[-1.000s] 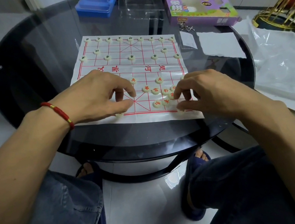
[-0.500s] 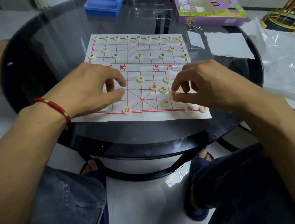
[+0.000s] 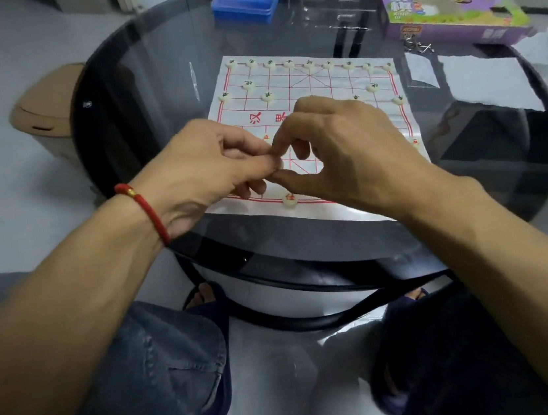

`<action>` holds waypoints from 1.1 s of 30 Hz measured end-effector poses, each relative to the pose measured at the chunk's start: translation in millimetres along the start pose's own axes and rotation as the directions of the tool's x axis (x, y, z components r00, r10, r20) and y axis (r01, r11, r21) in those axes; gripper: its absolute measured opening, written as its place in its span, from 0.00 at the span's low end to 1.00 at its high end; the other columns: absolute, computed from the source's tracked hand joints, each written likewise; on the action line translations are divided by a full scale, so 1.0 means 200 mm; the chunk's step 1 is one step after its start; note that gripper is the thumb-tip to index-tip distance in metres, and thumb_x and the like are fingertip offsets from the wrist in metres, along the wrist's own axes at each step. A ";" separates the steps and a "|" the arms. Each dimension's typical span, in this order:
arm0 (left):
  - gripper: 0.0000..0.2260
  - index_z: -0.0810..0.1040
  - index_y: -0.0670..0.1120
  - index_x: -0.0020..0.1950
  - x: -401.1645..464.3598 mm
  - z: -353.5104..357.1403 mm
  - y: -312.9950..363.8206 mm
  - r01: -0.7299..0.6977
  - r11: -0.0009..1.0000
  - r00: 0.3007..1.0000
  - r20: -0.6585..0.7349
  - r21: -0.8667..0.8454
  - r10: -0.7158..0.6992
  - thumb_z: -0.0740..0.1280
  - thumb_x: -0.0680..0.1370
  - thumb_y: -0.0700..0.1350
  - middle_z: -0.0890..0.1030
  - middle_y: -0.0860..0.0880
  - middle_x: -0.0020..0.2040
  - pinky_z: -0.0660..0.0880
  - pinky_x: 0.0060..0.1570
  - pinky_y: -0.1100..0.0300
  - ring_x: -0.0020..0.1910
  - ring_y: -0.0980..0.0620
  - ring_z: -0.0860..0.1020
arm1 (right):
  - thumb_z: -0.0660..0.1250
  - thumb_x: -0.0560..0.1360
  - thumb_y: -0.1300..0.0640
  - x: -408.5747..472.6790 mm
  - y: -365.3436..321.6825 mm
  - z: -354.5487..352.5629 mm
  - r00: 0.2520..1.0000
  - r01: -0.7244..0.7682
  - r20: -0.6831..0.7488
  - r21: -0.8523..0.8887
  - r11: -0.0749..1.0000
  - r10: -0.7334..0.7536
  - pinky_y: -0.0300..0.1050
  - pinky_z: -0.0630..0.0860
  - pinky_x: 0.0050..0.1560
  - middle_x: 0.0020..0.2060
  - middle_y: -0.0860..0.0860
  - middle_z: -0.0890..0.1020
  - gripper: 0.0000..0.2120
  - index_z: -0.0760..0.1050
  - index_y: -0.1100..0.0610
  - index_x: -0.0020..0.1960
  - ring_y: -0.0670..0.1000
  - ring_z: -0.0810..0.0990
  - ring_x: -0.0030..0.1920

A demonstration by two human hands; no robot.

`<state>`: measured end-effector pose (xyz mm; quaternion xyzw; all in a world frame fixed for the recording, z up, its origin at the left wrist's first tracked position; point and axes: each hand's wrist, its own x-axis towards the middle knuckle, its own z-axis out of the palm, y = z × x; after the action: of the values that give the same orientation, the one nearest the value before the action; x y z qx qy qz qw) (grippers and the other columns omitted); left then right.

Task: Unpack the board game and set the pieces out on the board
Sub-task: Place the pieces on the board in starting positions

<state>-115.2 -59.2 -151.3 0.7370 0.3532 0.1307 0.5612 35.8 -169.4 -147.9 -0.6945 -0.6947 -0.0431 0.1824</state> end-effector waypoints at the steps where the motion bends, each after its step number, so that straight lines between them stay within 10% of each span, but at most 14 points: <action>1: 0.04 0.85 0.43 0.47 0.00 -0.03 -0.01 0.012 0.999 1.000 -0.024 0.039 -0.011 0.76 0.73 0.39 0.86 0.44 0.39 0.79 0.37 0.62 0.35 0.51 0.82 | 0.67 0.77 0.40 0.01 -0.01 0.01 1.000 0.003 0.017 -0.007 1.000 -0.003 0.48 0.77 0.37 0.43 0.41 0.73 0.15 0.81 0.49 0.55 0.46 0.71 0.38; 9: 0.08 0.87 0.50 0.50 0.00 -0.20 -0.18 0.169 0.895 0.963 -0.262 0.413 -0.061 0.76 0.73 0.50 0.86 0.55 0.46 0.82 0.45 0.56 0.45 0.54 0.82 | 0.67 0.80 0.51 0.02 0.07 0.06 0.994 0.012 0.105 0.014 1.000 -0.013 0.36 0.70 0.37 0.49 0.47 0.80 0.10 0.82 0.51 0.59 0.42 0.72 0.38; 33: 0.07 0.87 0.50 0.48 -0.01 -0.28 -0.20 0.160 0.857 0.965 -0.260 0.490 -0.031 0.75 0.73 0.50 0.84 0.56 0.43 0.78 0.37 0.61 0.43 0.54 0.79 | 0.68 0.80 0.56 -0.01 0.19 -0.05 0.993 -0.060 0.100 0.038 0.997 0.056 0.33 0.68 0.38 0.49 0.50 0.83 0.08 0.84 0.55 0.56 0.35 0.72 0.37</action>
<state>-165.3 -14.7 -168.3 0.8183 0.4776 0.0942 0.3057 74.8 -174.0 -147.3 -0.7119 -0.6830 0.0107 0.1633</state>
